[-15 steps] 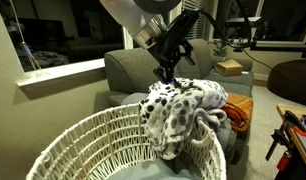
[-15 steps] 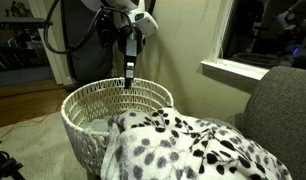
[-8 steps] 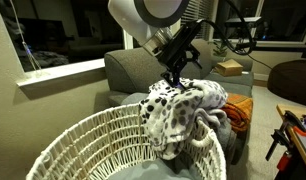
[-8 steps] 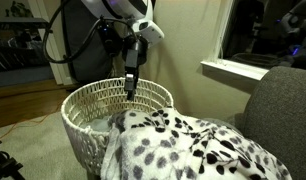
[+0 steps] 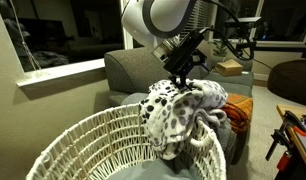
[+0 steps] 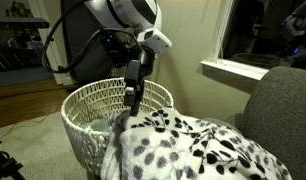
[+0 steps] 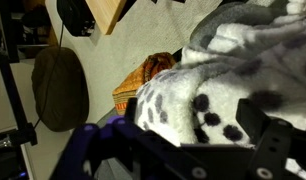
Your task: Put the blanket on the sofa in the laundry basket
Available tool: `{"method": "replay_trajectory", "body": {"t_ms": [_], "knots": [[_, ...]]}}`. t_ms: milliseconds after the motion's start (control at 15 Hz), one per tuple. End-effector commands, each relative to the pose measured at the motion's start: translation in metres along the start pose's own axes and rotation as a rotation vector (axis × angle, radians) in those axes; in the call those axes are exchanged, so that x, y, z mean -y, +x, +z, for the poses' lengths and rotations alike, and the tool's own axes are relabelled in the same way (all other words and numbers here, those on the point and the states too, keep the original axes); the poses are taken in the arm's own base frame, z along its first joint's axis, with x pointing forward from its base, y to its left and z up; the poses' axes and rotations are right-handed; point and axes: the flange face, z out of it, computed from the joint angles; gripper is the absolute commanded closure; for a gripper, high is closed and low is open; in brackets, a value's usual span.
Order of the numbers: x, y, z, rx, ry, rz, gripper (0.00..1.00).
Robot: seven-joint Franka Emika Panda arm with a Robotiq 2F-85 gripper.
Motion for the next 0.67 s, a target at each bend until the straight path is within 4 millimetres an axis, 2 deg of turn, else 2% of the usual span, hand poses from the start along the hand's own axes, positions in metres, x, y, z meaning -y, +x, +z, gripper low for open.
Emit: {"method": "replay_trajectory", "body": {"t_ms": [0, 333, 600], "knots": [[0.0, 0.006, 0.014, 0.032, 0.008, 0.072, 0.0], [-0.002, 0.02, 0.027, 0.07, 0.026, 0.126, 0.0], [-0.01, 0.031, 0.025, 0.076, 0.04, 0.164, 0.0]]}}
